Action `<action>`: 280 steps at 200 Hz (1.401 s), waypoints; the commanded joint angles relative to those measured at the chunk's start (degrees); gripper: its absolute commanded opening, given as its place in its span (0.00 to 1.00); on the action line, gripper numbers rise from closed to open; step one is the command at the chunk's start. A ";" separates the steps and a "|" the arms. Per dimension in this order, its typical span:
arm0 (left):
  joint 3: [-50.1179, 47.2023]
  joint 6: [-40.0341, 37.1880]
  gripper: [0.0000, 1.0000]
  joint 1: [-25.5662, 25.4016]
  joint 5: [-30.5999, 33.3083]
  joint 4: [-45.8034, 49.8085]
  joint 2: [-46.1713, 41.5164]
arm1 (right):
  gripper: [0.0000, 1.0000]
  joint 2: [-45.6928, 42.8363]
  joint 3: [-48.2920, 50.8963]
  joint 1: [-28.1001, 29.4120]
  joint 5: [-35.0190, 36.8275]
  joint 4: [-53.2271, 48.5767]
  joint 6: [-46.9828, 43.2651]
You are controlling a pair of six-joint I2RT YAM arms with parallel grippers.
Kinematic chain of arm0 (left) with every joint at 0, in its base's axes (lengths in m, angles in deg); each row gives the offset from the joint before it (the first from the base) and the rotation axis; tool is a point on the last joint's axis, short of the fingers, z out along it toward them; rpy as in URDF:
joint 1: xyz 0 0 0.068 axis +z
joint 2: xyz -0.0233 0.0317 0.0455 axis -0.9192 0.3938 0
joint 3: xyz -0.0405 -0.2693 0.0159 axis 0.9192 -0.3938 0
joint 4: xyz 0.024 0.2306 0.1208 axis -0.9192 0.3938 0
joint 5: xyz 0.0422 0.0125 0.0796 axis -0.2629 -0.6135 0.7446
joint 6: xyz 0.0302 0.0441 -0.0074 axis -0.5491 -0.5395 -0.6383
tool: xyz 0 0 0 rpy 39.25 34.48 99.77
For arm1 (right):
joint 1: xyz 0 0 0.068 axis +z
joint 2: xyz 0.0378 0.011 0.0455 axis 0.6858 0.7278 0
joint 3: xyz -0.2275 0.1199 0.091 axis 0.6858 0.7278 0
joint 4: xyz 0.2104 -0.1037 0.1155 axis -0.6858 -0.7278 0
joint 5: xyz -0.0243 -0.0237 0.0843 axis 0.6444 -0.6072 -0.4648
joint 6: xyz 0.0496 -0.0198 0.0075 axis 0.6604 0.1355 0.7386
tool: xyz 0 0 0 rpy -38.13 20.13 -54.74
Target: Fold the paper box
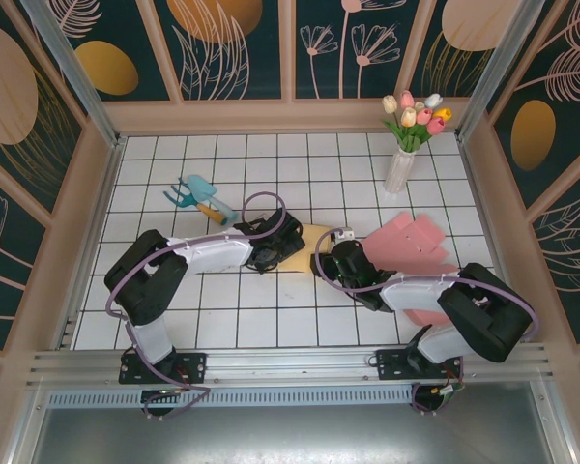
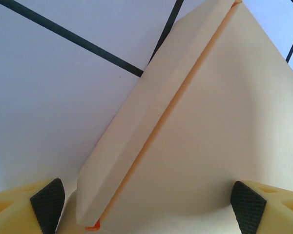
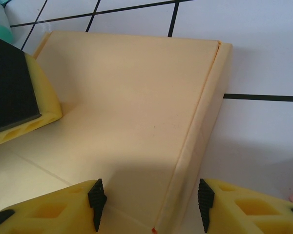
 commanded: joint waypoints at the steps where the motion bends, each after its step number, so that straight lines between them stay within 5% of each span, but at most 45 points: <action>1: -0.56 1.60 0.90 -0.43 0.23 -0.05 2.26 | 0.57 -2.32 1.85 0.42 -1.98 -2.57 1.70; 76: -0.74 1.44 0.88 -0.41 0.86 0.00 2.29 | 0.56 -11.38 3.93 6.47 1.13 -8.21 6.00; 280: -1.18 1.15 0.87 -0.26 1.00 -0.20 2.15 | 0.59 -12.21 1.35 5.05 5.40 -9.96 4.30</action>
